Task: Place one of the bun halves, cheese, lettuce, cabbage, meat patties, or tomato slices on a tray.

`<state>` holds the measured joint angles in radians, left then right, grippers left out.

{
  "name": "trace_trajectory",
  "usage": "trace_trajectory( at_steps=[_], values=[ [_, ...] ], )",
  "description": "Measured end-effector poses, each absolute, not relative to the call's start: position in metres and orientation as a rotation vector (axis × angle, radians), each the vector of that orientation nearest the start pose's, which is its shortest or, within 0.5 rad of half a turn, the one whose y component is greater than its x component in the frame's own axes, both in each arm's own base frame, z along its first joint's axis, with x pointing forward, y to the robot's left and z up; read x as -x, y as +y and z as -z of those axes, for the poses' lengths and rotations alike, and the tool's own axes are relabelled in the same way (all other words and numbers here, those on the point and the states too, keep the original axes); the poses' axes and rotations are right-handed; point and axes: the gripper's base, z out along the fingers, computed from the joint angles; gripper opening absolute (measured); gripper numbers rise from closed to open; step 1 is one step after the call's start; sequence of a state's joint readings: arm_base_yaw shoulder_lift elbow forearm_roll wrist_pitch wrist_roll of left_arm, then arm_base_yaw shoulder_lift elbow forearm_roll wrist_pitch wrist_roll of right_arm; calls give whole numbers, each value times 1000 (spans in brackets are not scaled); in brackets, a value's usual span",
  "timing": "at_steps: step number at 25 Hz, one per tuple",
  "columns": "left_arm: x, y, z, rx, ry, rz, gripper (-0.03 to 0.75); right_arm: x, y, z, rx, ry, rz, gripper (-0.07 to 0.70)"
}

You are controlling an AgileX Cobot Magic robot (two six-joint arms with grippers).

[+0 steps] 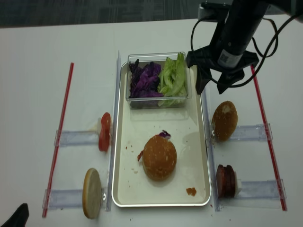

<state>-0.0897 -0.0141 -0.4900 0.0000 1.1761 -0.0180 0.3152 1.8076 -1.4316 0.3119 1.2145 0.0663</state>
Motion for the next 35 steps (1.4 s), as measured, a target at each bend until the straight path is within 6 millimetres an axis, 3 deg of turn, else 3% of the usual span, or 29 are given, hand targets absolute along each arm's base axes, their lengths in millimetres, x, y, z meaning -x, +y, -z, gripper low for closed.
trace_trajectory(
  at_steps=[20,23,31,35],
  values=[
    [11,1,-265,-77,2155,62,468,-332,122,-259,269,3059,-270,453],
    [11,1,-265,-77,2155,62,468,-336,107,-260,202,3059,-268,453],
    [11,1,-265,-77,2155,62,468,-338,39,-287,-63,2975,-230,453],
    [11,1,-265,-77,2155,62,468,-336,26,-294,-89,2955,-207,450]
  ],
)
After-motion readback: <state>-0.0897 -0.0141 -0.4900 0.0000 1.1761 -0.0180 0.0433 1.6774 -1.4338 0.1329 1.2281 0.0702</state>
